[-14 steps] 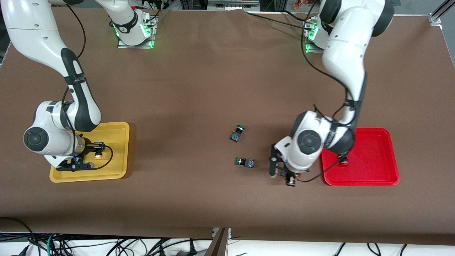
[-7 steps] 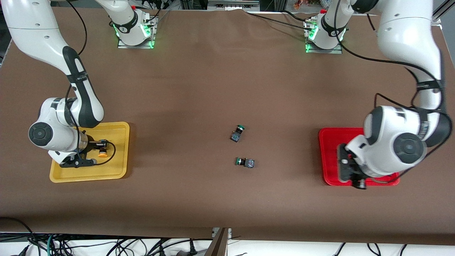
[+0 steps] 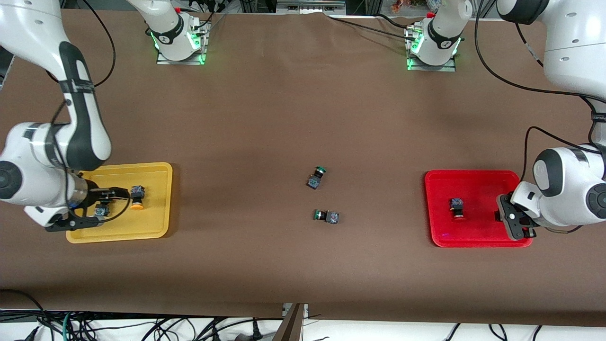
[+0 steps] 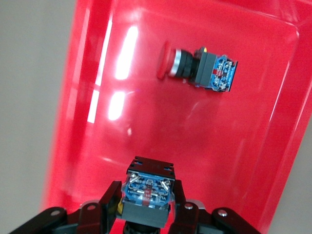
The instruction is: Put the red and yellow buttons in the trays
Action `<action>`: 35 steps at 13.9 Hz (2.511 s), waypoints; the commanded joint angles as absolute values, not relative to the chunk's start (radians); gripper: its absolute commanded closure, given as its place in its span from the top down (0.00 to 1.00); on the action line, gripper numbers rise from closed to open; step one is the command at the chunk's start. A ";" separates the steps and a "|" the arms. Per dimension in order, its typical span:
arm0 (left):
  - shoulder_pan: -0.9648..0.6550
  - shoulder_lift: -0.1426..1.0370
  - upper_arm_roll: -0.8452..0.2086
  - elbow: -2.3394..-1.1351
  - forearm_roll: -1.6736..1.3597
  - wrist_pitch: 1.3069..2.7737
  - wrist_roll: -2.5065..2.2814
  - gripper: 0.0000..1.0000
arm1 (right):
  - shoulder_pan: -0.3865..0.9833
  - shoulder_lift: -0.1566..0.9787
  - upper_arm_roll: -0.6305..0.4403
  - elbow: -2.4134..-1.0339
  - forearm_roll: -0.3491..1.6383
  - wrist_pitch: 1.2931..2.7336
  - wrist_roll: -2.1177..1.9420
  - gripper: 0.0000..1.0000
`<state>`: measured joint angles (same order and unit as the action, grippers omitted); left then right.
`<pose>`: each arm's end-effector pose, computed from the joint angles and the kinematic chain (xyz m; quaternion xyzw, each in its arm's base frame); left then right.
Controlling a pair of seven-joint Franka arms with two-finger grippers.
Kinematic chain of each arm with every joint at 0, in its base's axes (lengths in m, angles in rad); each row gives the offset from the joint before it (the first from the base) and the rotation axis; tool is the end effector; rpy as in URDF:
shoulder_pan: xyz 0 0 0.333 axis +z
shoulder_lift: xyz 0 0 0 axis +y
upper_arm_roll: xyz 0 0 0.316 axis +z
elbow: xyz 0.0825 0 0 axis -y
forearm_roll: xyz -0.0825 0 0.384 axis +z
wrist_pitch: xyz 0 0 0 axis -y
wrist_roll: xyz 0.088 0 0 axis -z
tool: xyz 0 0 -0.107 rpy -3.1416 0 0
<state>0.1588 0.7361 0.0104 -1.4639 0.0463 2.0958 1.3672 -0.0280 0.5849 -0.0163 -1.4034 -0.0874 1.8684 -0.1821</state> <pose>0.6985 0.1203 0.2370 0.8167 -0.5742 -0.0534 0.0197 0.7015 -0.0357 0.3542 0.9935 0.0850 -0.0646 0.0384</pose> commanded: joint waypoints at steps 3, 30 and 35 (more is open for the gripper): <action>0.152 0.704 -0.006 -1.572 0.021 2.109 0.863 0.00 | -0.037 0.545 -0.006 -1.241 -0.078 1.645 -0.293 1.00; 0.095 0.387 -0.037 -1.569 0.038 1.907 -0.105 1.00 | -0.032 0.034 0.015 -1.549 -0.038 1.502 -0.157 1.00; 0.097 0.181 -0.129 -1.582 0.026 1.685 -0.055 1.00 | -0.031 0.058 0.015 -1.528 -0.041 1.502 -0.166 1.00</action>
